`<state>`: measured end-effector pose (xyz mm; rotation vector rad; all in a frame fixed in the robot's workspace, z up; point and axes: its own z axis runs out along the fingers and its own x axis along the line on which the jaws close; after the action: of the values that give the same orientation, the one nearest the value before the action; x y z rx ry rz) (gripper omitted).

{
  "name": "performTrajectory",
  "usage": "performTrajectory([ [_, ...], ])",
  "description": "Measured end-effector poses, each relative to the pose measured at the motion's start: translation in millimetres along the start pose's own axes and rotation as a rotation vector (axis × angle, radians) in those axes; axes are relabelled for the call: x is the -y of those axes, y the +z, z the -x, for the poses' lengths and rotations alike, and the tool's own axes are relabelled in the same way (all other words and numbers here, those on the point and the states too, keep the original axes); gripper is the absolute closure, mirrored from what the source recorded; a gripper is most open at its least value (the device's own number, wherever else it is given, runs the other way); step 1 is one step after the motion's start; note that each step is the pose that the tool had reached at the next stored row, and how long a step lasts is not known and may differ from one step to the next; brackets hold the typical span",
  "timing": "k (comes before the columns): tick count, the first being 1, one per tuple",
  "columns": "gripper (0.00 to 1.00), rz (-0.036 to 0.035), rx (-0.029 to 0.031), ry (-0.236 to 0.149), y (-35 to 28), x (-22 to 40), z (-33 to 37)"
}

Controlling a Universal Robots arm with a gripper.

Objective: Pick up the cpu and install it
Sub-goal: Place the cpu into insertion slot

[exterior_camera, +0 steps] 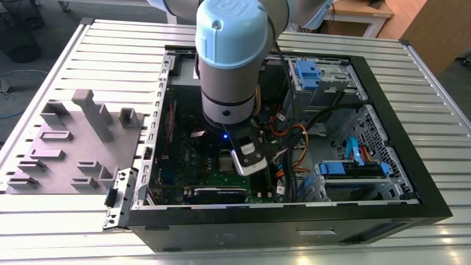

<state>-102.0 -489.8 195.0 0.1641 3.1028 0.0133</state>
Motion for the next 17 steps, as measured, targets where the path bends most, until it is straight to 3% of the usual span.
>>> performTrajectory([
  [17,0.59,-0.0013,0.0,0.018,2.6,0.8,-0.1],
])
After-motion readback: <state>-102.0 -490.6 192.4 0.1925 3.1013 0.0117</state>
